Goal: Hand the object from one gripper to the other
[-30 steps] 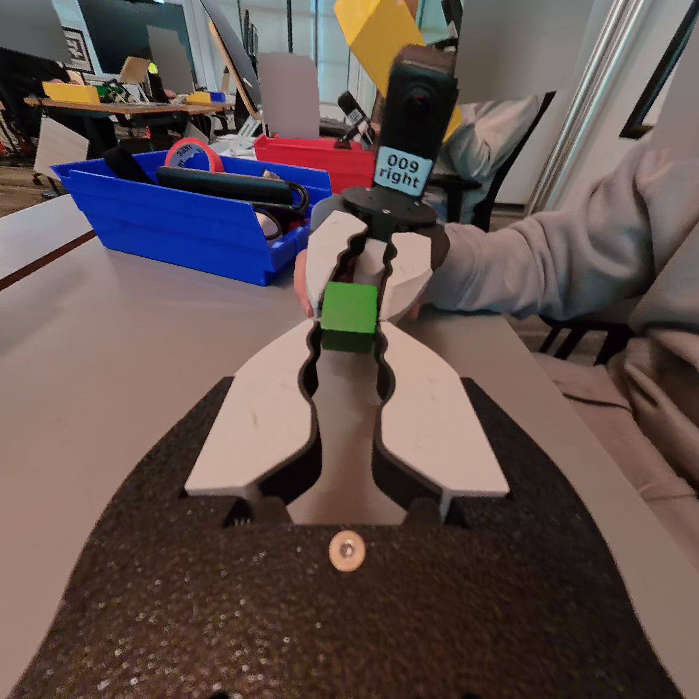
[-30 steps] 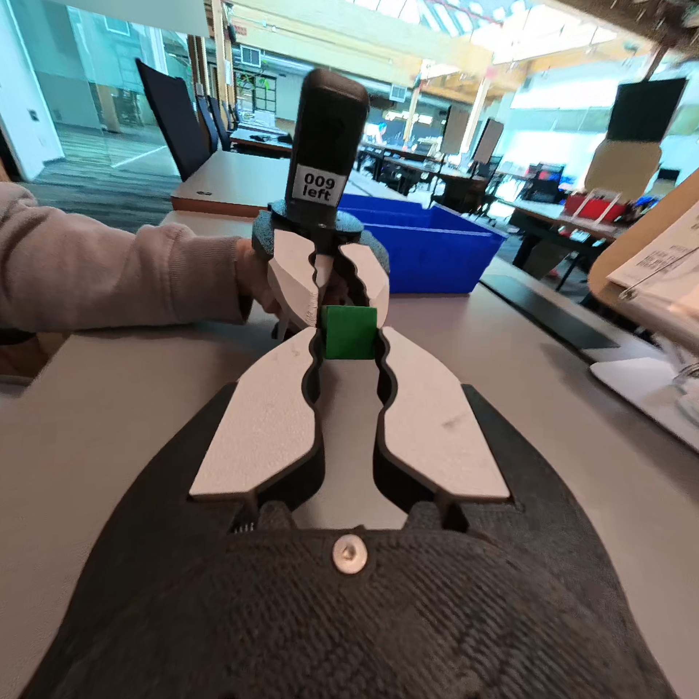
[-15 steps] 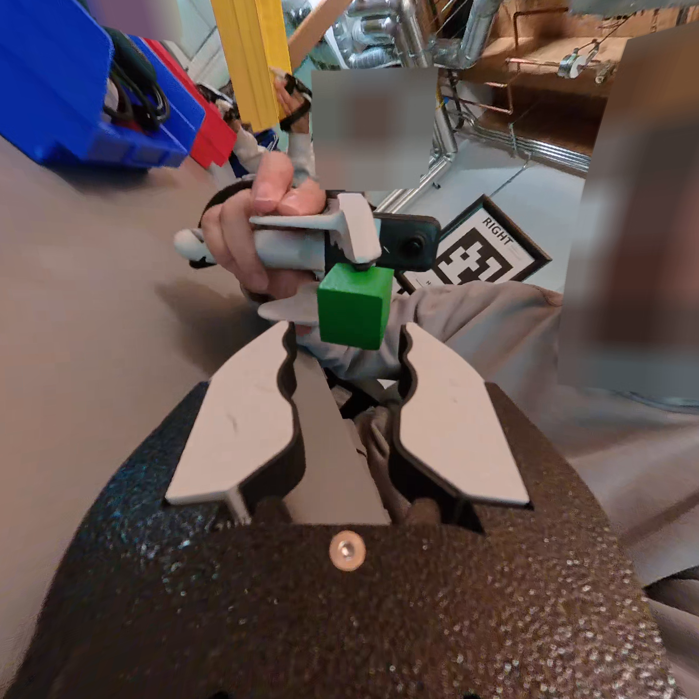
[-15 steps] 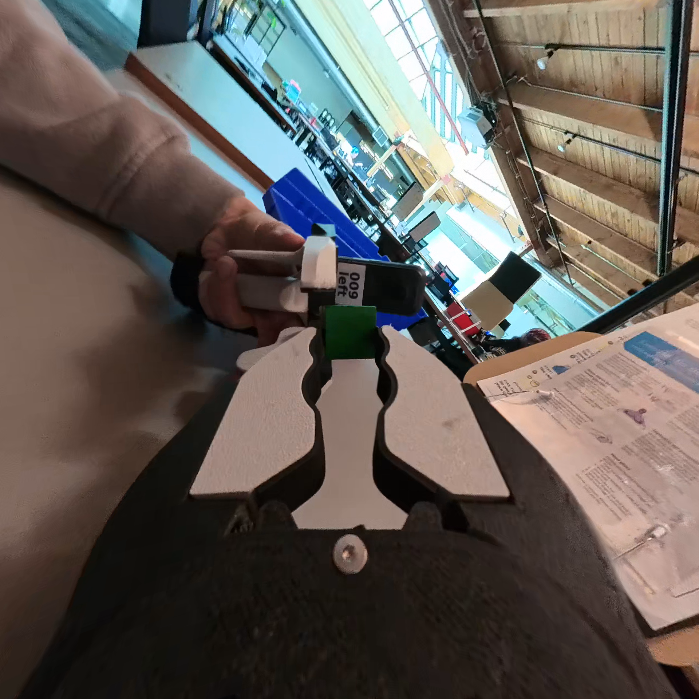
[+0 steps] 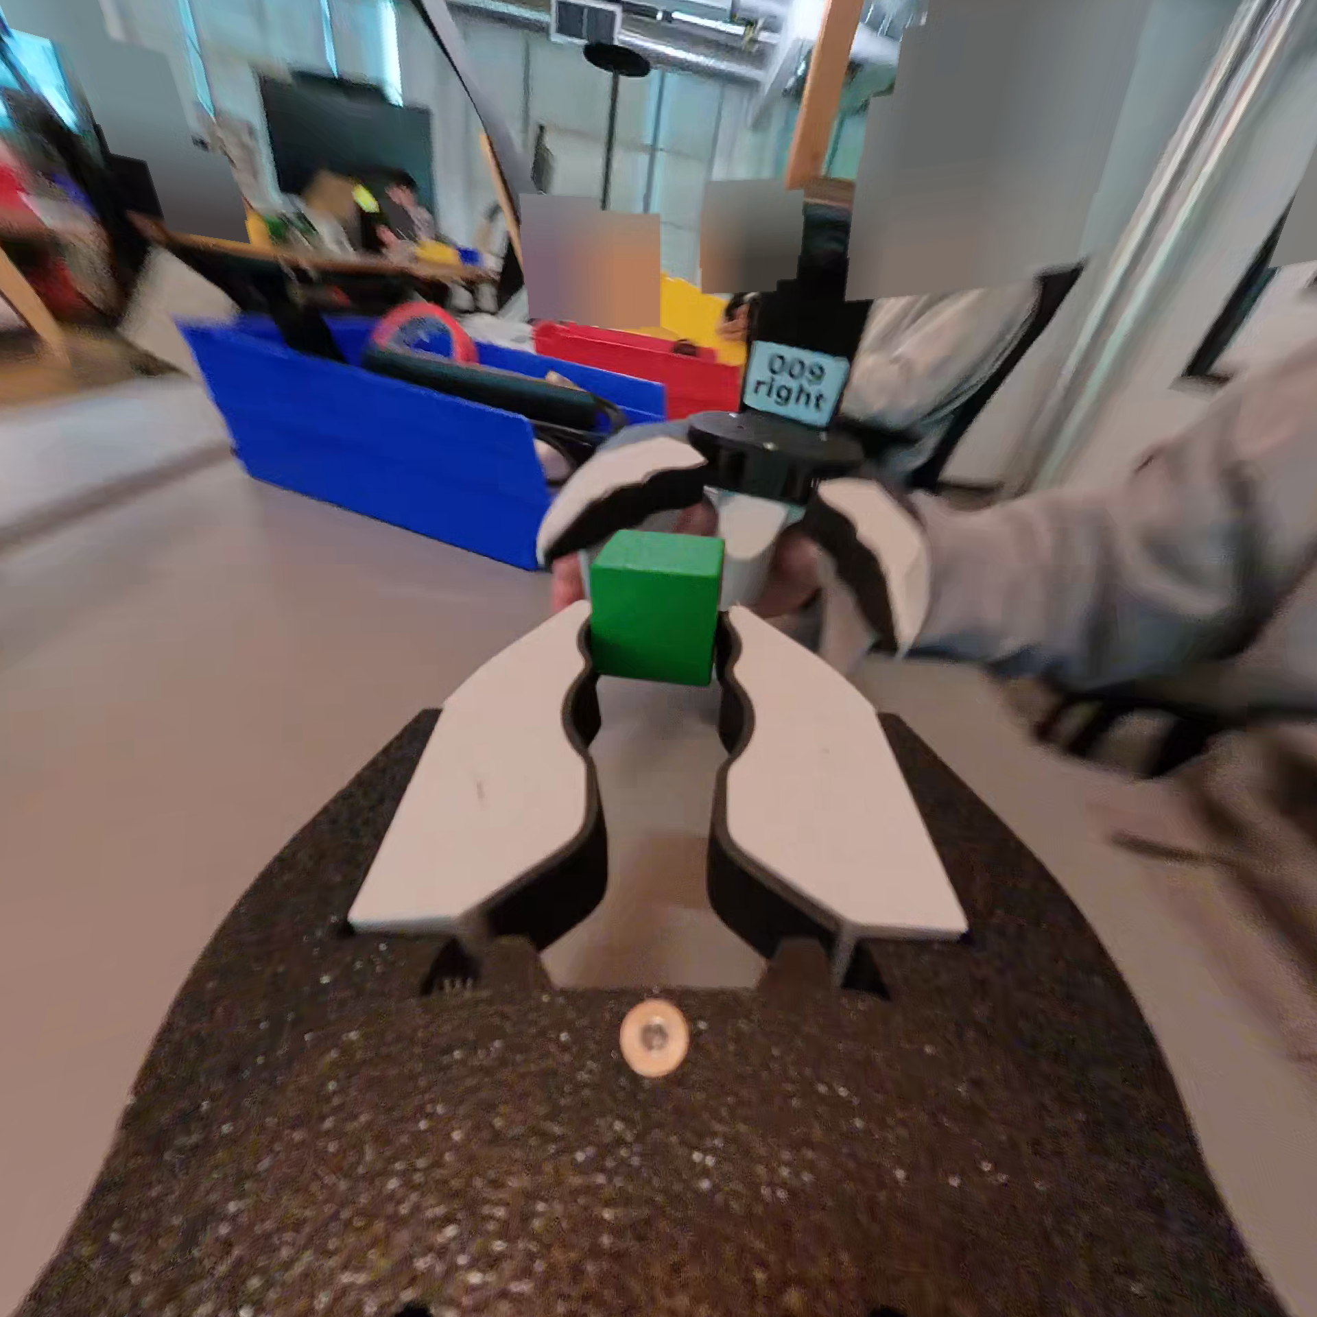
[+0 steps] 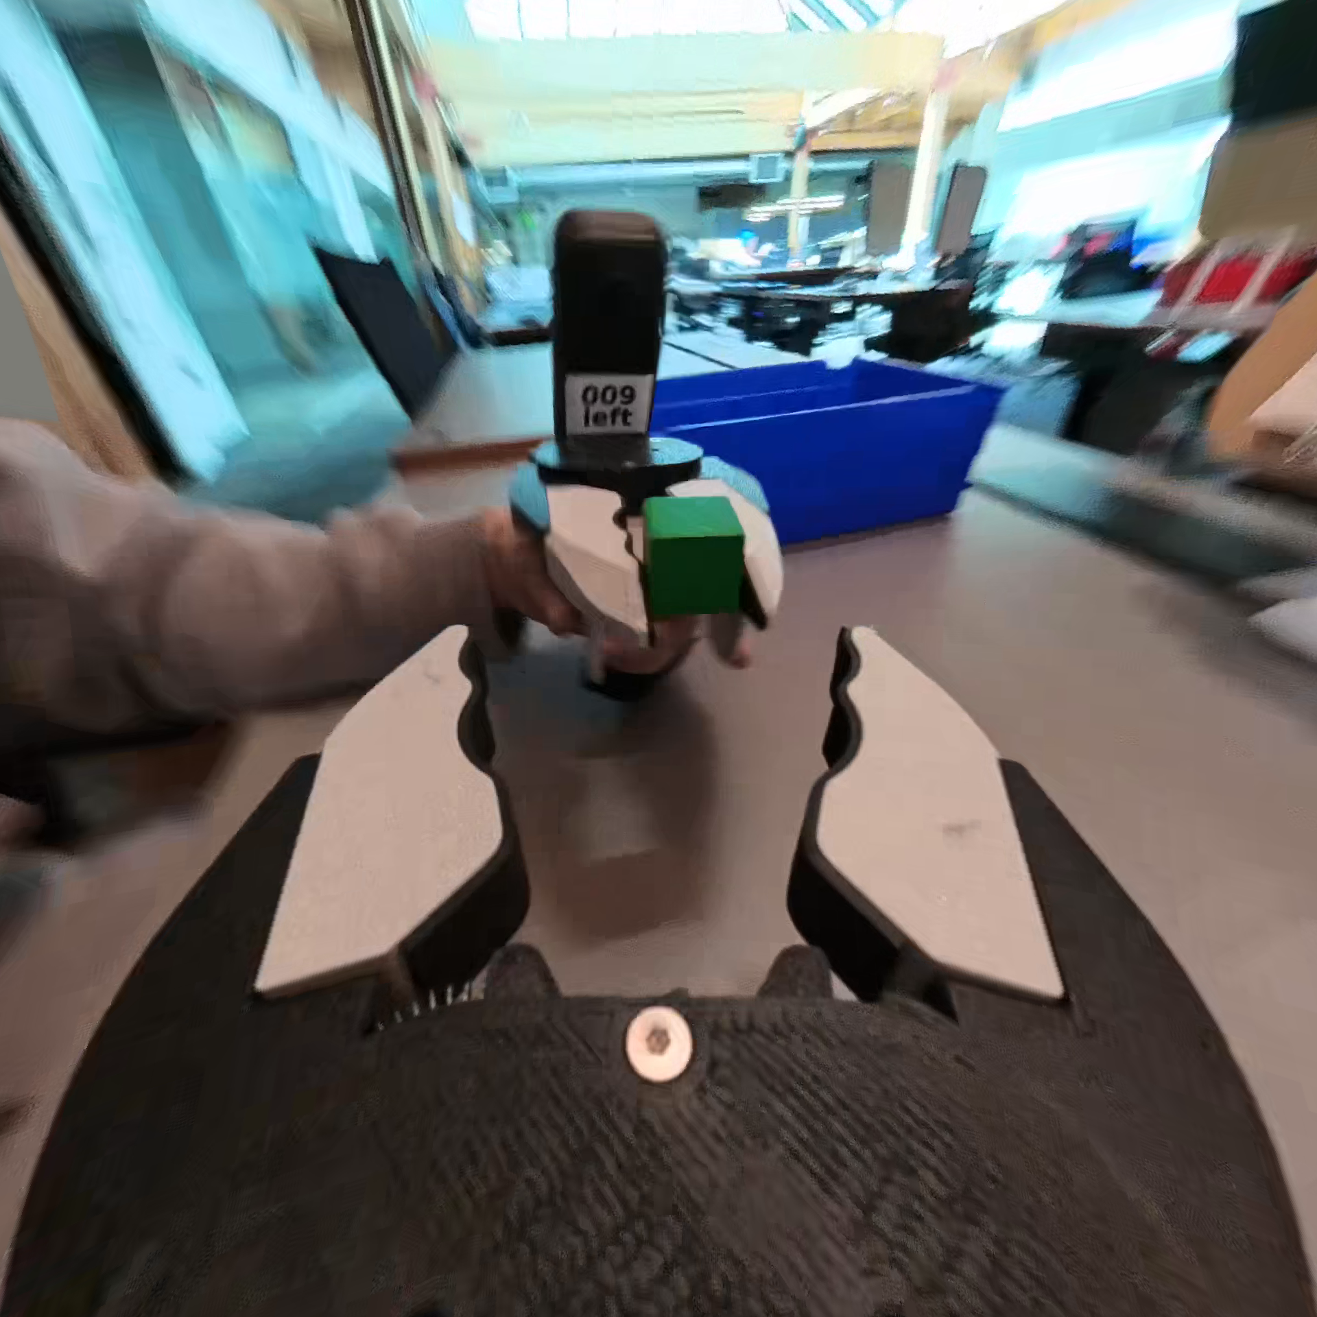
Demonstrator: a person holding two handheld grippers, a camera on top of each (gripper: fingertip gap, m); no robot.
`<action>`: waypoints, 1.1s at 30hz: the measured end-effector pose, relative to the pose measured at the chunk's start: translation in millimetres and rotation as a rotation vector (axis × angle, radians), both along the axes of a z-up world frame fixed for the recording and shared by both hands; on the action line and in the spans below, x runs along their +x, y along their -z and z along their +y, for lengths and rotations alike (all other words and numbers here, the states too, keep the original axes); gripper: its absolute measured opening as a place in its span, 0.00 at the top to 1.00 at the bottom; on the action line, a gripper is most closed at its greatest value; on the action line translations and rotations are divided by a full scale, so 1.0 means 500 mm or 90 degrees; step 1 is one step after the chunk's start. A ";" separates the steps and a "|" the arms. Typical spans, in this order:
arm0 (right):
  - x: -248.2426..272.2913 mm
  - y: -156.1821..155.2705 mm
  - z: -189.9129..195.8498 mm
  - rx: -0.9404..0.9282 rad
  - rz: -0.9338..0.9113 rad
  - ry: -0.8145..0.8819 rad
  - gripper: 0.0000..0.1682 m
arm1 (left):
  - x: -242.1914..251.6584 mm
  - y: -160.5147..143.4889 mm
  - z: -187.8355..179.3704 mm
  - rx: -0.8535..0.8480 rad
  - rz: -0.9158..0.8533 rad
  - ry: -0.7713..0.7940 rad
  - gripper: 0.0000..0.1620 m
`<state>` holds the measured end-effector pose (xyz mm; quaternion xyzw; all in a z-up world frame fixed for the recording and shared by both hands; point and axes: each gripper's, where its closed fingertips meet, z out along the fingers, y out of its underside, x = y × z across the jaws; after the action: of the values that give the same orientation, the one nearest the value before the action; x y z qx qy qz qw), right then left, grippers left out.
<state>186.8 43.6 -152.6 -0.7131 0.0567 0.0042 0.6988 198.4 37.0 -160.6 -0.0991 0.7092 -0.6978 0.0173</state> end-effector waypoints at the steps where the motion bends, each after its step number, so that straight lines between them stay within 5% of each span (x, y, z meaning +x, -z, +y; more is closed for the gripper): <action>1: -0.003 -0.006 0.000 0.028 0.090 -0.030 0.47 | 0.000 -0.002 0.002 0.023 -0.084 -0.018 0.82; 6: 0.000 -0.011 0.000 0.114 0.375 -0.112 0.60 | -0.008 -0.003 -0.016 0.109 -0.361 -0.067 0.82; 19: -0.037 0.000 0.012 0.095 0.398 -0.191 0.83 | -0.014 0.008 -0.037 0.169 -0.510 -0.093 0.82; 22: -0.021 0.003 0.011 0.072 0.272 -0.125 0.83 | 0.006 0.018 -0.030 0.194 -0.470 -0.134 0.80; 26: 0.061 -0.001 -0.028 -0.011 -0.013 0.113 0.84 | 0.026 0.017 -0.013 0.162 -0.294 -0.154 0.67; 30: 0.139 0.019 -0.090 -0.250 -0.381 0.365 0.84 | 0.051 0.004 -0.009 0.085 -0.078 -0.189 0.69; 33: 0.152 0.038 -0.099 -0.414 -0.576 0.430 0.84 | 0.058 0.017 -0.024 0.068 0.024 -0.204 0.70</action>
<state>262.8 -5.9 -171.5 -0.7624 -0.0239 -0.5335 0.3654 227.5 24.9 -168.8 -0.2230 0.7204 -0.6456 0.1206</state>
